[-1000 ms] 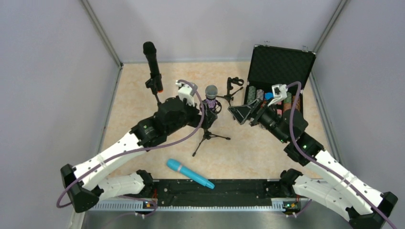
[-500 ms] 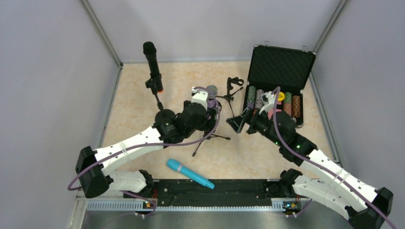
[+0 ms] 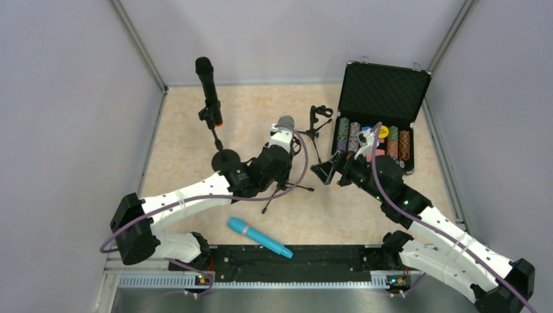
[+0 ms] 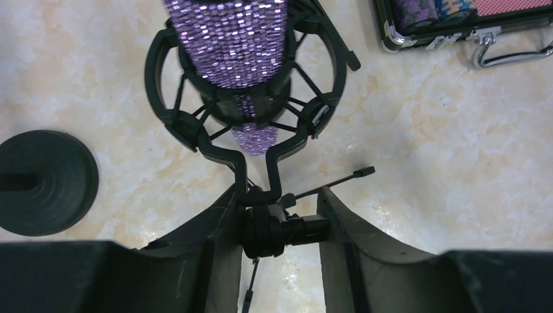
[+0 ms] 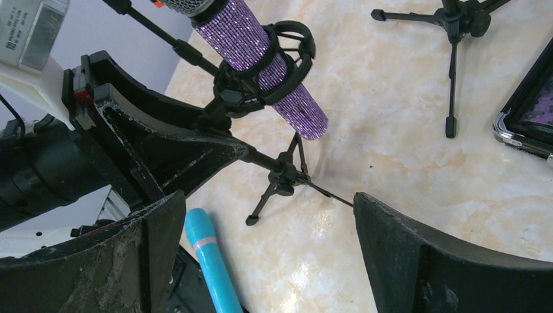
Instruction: Attach the microphones to the stand
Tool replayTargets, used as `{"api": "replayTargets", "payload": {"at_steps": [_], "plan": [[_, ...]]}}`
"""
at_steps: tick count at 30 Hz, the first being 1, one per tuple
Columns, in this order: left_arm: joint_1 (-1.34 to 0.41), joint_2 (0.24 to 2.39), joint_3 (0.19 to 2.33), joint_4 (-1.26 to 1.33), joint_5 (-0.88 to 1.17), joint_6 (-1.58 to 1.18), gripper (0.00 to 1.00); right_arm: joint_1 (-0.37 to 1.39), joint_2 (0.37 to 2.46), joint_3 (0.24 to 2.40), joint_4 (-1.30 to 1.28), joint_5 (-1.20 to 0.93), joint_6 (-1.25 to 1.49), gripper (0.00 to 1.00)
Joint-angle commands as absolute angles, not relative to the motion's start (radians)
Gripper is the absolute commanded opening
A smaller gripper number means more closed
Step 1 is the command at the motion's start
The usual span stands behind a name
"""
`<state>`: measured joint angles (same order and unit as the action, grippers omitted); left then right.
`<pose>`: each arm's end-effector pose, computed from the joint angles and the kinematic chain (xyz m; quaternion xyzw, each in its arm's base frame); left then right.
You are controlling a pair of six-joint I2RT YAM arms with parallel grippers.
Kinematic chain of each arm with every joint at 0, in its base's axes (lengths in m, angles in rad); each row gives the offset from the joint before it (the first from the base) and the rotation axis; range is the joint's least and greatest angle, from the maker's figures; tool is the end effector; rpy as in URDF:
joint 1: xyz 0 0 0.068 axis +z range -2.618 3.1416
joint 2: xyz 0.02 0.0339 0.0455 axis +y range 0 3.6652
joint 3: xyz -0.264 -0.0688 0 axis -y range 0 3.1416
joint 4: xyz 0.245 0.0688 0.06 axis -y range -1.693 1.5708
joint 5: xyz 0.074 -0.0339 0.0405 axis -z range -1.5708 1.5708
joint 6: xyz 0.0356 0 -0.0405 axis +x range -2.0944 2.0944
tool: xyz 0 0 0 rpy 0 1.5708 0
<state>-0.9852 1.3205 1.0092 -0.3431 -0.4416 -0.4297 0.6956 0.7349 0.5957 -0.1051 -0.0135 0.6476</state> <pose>0.1732 -0.2337 0.2867 0.1468 0.8681 -0.1312 0.4557 0.1390 0.1166 0.2894 -0.0231 0.7877 0.3873 0.4786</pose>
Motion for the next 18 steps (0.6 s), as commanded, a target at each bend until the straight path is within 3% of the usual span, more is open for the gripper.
{"api": "replayTargets", "payload": {"at_steps": [1,7,18], "plan": [[-0.992,1.305,1.007,-0.299,-0.446,-0.402,0.32,0.681,0.713,0.592,-0.056,-0.022,0.65,0.96],[-0.992,1.277,1.01,-0.296,-0.444,-0.393,0.0,0.675,0.723,0.601,-0.05,-0.049,0.66,0.96],[-0.992,1.203,1.055,-0.17,-0.492,-0.289,0.0,0.672,0.732,0.608,-0.039,-0.061,0.655,0.96]]}}
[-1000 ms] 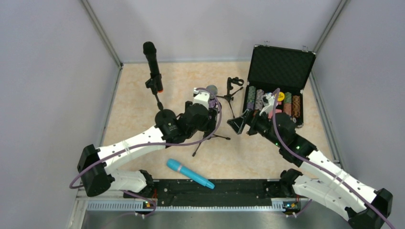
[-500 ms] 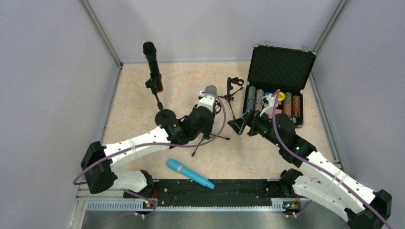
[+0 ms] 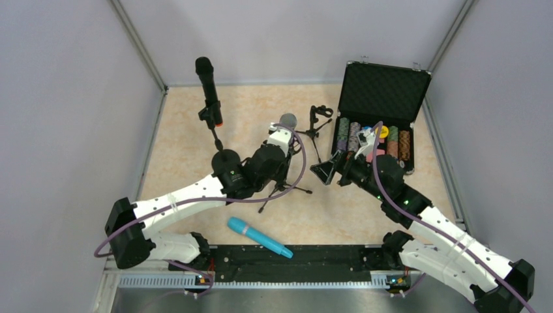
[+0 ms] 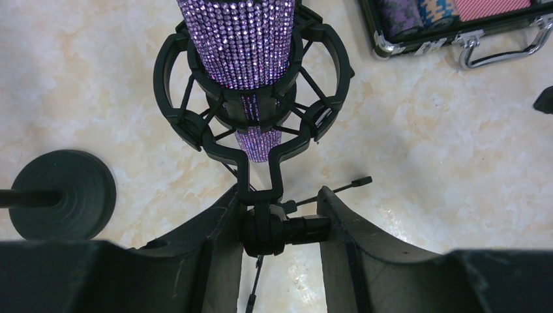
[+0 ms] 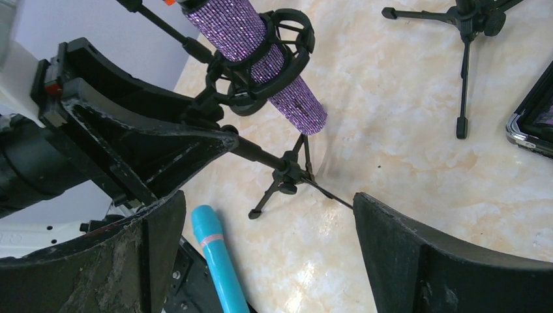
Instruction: Attach the microphones to the stand
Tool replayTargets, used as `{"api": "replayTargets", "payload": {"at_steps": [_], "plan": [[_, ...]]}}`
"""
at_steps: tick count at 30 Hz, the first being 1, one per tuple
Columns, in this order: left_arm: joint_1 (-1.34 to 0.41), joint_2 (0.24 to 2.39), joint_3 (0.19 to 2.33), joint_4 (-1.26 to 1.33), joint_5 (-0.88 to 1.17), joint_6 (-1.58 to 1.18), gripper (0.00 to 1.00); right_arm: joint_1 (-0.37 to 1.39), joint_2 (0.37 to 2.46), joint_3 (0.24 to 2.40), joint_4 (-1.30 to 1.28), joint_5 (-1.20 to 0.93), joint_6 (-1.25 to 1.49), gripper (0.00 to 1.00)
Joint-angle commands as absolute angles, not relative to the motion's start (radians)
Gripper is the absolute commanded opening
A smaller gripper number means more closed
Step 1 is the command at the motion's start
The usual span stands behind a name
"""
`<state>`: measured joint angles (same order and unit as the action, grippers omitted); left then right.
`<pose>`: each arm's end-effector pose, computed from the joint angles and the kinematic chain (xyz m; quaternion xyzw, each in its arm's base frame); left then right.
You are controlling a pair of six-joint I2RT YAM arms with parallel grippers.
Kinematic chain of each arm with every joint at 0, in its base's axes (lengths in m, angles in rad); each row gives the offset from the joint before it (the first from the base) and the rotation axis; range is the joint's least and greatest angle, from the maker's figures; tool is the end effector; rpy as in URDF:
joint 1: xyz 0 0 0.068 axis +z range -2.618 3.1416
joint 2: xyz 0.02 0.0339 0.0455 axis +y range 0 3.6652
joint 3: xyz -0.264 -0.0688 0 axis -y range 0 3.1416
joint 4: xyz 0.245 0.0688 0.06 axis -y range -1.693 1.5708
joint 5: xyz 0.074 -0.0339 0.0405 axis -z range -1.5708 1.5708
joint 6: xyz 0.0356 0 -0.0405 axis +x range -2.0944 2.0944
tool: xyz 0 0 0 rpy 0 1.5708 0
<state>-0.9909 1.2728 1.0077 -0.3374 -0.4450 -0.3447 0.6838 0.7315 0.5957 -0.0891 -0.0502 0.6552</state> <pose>0.1674 -0.2276 0.2994 0.1767 0.8512 -0.1278 0.4774 0.1393 0.1159 0.2917 -0.0268 0.7814 0.4021 0.4764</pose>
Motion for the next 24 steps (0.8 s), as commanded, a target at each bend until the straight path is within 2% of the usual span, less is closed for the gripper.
{"api": "replayTargets", "payload": {"at_steps": [1,24], "plan": [[-0.992,1.197,1.059,-0.159,-0.5,-0.28,0.0,0.672,0.732,0.607,-0.038,-0.063,0.655,0.96],[-0.936,1.217,1.249,0.027,-0.581,-0.054,0.0,0.666,0.751,0.608,-0.042,-0.109,0.64,0.96]]}}
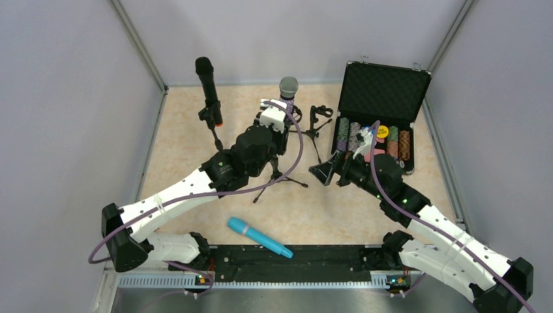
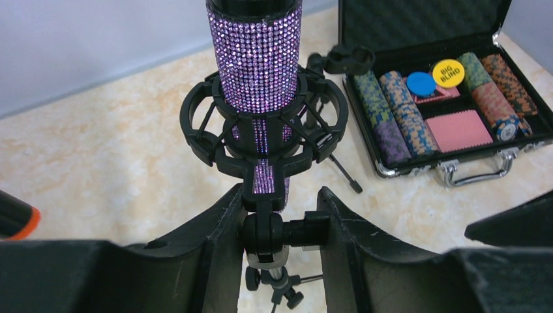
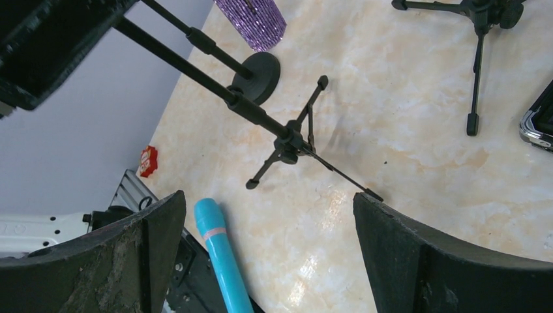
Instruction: Attach the microphones to the stand
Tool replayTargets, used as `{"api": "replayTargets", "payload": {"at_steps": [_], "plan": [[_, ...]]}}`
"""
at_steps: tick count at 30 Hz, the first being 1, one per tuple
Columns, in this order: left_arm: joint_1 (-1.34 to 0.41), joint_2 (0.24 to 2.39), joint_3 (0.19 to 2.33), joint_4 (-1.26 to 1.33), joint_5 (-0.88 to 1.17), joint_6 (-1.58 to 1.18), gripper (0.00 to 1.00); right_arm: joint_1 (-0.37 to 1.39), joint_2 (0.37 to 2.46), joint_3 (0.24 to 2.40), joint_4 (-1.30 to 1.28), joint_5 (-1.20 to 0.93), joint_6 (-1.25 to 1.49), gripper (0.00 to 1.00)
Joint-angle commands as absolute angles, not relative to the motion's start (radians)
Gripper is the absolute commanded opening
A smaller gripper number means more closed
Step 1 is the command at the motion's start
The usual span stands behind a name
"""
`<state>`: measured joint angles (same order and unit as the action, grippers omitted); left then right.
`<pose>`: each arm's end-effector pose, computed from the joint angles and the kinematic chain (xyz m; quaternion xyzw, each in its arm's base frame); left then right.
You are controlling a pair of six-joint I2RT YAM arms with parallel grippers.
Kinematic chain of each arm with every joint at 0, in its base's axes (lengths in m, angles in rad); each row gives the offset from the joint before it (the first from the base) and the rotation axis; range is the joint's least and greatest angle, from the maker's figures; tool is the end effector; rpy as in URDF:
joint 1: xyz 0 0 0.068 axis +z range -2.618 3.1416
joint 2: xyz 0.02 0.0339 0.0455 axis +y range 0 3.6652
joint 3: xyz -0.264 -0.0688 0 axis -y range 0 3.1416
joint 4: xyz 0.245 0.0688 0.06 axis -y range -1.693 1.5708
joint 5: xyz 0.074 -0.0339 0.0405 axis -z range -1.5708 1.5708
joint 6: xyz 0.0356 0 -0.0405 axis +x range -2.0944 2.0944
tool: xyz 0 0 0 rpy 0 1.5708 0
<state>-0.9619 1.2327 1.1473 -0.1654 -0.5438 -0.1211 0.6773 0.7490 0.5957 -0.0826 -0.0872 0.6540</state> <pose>0.1769 -0.2215 0.3755 0.1602 0.7619 -0.1226 0.6155 0.1417 0.1180 0.2896 -0.0361 0.7843 0.4088 0.4652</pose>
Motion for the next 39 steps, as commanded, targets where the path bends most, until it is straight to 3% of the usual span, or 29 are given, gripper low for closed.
{"api": "replayTargets", "payload": {"at_steps": [1,19,39], "plan": [[-0.927,1.225,1.259,0.03,-0.581,-0.052,0.0,0.666,0.749,0.607,-0.041,-0.11,0.639,0.96],[-0.706,1.361,1.332,0.169,-0.506,-0.053,0.0,0.664,0.759,0.608,-0.046,-0.138,0.616,0.96],[-0.574,1.569,1.469,0.278,-0.426,-0.009,0.0,0.664,0.748,0.609,-0.074,-0.132,0.595,0.96]]}}
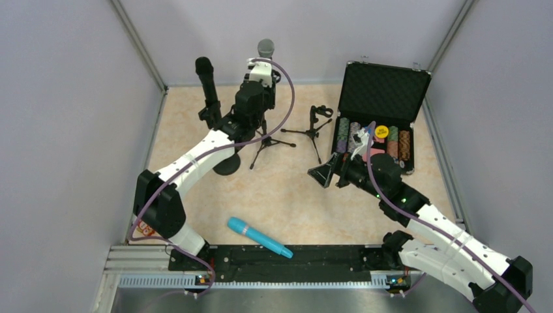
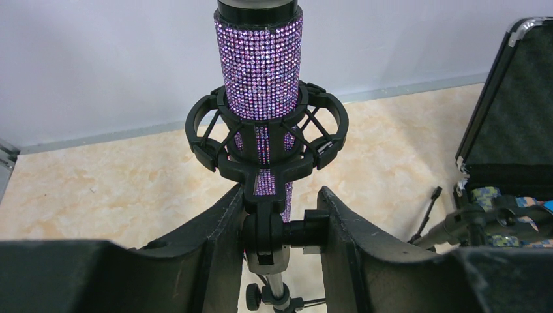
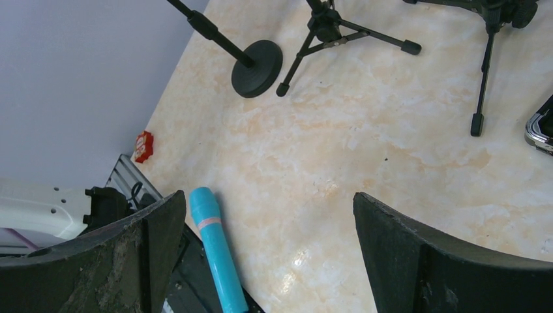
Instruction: Attach the microphones to the stand
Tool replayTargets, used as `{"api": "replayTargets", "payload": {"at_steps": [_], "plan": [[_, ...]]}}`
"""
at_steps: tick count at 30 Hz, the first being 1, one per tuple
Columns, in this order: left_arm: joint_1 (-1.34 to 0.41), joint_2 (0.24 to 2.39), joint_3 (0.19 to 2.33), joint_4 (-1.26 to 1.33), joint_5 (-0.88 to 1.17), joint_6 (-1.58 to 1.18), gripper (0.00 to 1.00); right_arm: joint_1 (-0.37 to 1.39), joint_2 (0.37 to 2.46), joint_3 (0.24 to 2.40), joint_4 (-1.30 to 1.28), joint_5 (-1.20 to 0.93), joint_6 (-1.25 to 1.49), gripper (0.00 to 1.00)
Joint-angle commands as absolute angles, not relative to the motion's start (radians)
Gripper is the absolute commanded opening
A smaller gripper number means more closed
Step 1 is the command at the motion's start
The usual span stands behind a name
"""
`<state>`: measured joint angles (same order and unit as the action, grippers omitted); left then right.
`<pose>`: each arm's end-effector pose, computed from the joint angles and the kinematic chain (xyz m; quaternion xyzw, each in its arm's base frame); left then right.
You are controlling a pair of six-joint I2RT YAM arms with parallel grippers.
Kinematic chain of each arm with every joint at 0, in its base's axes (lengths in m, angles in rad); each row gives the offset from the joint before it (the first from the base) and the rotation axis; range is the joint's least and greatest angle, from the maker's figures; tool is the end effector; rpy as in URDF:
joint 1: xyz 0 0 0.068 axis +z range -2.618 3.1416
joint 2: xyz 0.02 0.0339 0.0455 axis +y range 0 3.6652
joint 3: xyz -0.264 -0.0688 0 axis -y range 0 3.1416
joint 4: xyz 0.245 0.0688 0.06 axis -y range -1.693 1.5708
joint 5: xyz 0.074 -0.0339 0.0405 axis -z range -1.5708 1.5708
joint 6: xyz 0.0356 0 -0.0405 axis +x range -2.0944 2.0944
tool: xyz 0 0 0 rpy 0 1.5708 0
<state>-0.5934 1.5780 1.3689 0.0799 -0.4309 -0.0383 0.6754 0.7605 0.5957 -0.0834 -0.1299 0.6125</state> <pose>0.3229 -0.1999 0.3716 0.0654 0.7445 -0.0476 0.6627 0.1424 0.1200 0.2876 -0.0646 0.7859 0.4089 0.4594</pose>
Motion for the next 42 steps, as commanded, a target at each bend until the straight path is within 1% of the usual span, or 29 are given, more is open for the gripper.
{"api": "replayTargets", "payload": {"at_steps": [1,8,15,27,30,32,36,42], "plan": [[-0.571,1.574,1.474,0.284,-0.426,-0.008,0.0,0.664,0.748,0.609,-0.076,-0.131,0.594,0.96],[-0.558,1.583,1.464,0.318,-0.418,0.031,0.0,0.665,0.741,0.606,-0.084,-0.125,0.591,0.96],[-0.55,1.578,1.384,0.346,-0.421,0.035,0.0,0.664,0.735,0.6,-0.091,-0.119,0.591,0.96],[-0.543,1.563,1.304,0.34,-0.414,-0.03,0.01,0.665,0.736,0.595,-0.091,-0.113,0.593,0.96],[-0.543,1.551,1.285,0.34,-0.406,-0.04,0.14,0.664,0.737,0.594,-0.092,-0.113,0.595,0.96],[-0.542,1.543,1.275,0.339,-0.405,-0.044,0.21,0.665,0.738,0.594,-0.091,-0.114,0.595,0.96],[-0.542,1.533,1.265,0.335,-0.41,-0.047,0.3,0.664,0.742,0.594,-0.086,-0.116,0.598,0.96],[-0.542,1.522,1.261,0.322,-0.405,-0.043,0.48,0.664,0.745,0.591,-0.087,-0.117,0.6,0.96]]}}
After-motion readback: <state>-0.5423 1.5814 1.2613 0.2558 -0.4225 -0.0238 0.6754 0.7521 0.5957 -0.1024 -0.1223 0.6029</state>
